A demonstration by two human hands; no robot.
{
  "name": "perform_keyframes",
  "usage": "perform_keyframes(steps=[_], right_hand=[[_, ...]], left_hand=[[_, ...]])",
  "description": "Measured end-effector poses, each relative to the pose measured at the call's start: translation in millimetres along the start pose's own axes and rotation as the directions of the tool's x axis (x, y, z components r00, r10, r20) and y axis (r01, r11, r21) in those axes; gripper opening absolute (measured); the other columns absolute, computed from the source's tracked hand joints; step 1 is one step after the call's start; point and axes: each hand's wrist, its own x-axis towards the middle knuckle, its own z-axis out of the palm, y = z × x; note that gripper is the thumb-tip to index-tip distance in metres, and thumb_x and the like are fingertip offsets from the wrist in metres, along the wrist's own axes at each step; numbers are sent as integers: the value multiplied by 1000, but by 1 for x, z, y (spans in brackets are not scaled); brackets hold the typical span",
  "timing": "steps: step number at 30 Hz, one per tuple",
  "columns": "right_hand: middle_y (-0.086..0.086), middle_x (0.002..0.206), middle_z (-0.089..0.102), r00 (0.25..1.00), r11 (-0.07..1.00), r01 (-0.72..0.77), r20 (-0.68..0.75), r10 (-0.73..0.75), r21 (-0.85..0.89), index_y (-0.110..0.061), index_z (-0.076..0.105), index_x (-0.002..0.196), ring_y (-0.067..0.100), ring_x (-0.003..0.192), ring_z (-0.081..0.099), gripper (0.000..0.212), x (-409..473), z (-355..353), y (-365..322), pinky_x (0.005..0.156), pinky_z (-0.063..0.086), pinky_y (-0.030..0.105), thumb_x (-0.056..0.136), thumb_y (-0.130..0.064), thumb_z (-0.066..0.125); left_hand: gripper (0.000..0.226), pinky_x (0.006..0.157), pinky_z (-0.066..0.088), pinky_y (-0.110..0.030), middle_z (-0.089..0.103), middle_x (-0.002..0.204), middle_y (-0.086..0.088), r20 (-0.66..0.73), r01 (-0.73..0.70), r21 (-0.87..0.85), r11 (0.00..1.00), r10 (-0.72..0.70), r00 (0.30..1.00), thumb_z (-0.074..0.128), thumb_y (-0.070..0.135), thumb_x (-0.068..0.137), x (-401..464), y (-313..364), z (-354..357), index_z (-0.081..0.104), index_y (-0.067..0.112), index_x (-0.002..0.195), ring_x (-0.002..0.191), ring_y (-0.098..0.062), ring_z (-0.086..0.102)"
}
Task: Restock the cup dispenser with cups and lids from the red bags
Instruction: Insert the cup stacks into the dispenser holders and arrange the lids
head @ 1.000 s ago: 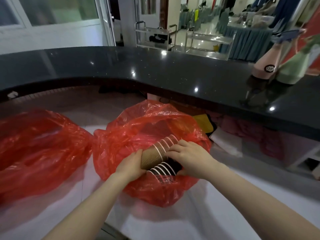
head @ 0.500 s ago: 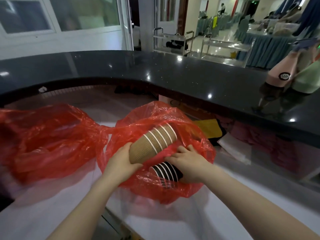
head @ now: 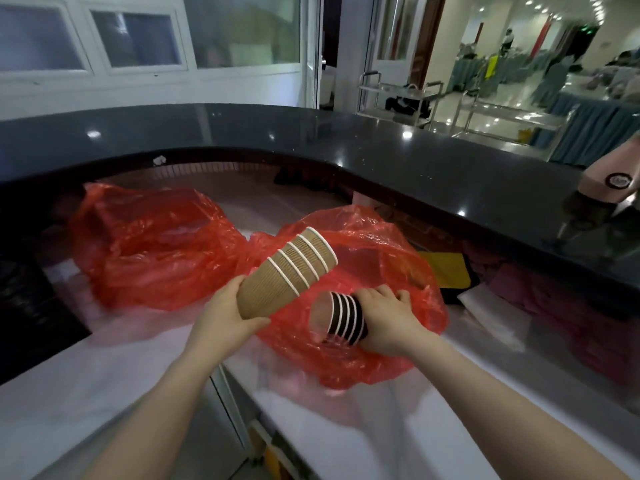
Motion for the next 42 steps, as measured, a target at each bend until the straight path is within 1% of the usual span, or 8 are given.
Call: perform_keyframes(steps=[8, 13, 16, 20, 24, 33, 37, 42], right_hand=[[-30, 96, 50, 959, 853, 48, -263, 107, 520, -38, 43, 118, 13, 108, 54, 82, -13, -27, -17, 93, 34, 46, 46, -68, 65], [-34, 103, 51, 955, 607, 164, -279, 100, 777, -41, 38, 120, -13, 97, 54, 81, -15, -35, -35, 75, 42, 9, 52, -47, 82], [-28, 105, 58, 946, 450, 259, -320, 61, 854, -35, 45, 119, -20, 94, 54, 73, -8, -40, -59, 69, 43, 2, 60, -27, 87], [-12, 109, 65, 942, 220, 330, -334, -23, 918, -24, 52, 117, -2, 96, 64, 55, -3, -48, -112, 73, 50, 12, 73, -11, 81], [1, 116, 66, 937, 27, 317, -309, -163, 948, -24, 56, 115, 19, 110, 63, 37, -10, -60, -181, 93, 51, 44, 82, -21, 73], [-5, 110, 71, 847, -208, 155, -238, -475, 966, -28, 59, 116, 14, 103, 68, 40, -104, -82, -369, 83, 56, 34, 79, -39, 68], [6, 111, 72, 821, -287, -170, -26, -570, 943, -19, 61, 120, 21, 100, 69, 36, -181, -72, -471, 79, 55, 35, 91, -40, 57], [13, 114, 70, 664, -320, -456, 78, -743, 831, -15, 68, 115, 30, 103, 68, 48, -264, -45, -570, 85, 55, 44, 85, -50, 57]], left_hand=[[64, 69, 41, -21, 62, 100, 15, -100, 51, -141, 989, -65, 993, 85, 19, 66, -24, 6, -18, 54, 23, 122, 88, -3, 58], [64, 66, 40, -8, 63, 99, 18, -204, 97, -253, 963, -151, 967, 85, 15, 67, -54, 2, -38, 54, 25, 122, 84, 12, 57], [60, 61, 41, -6, 63, 96, 22, -294, 127, -322, 938, -227, 928, 84, 16, 67, -79, -5, -52, 53, 33, 116, 78, 16, 59], [56, 67, 44, -17, 68, 100, 14, -373, 143, -383, 912, -295, 880, 82, 22, 70, -118, -15, -86, 57, 27, 120, 81, 8, 63], [58, 73, 47, -20, 68, 104, 14, -466, 111, -453, 885, -341, 816, 81, 22, 73, -165, -18, -127, 56, 25, 125, 87, 4, 64], [47, 68, 51, -19, 69, 98, 16, -671, 22, -440, 898, -346, 656, 81, 28, 73, -338, -31, -241, 55, 47, 108, 86, 1, 66], [43, 68, 48, -15, 70, 94, 17, -735, 80, -399, 914, -371, 568, 81, 24, 73, -445, -54, -291, 57, 44, 101, 86, 0, 65], [46, 69, 48, -19, 68, 98, 12, -786, 191, -362, 912, -409, 464, 82, 29, 70, -571, -83, -341, 58, 43, 107, 86, -1, 64]])
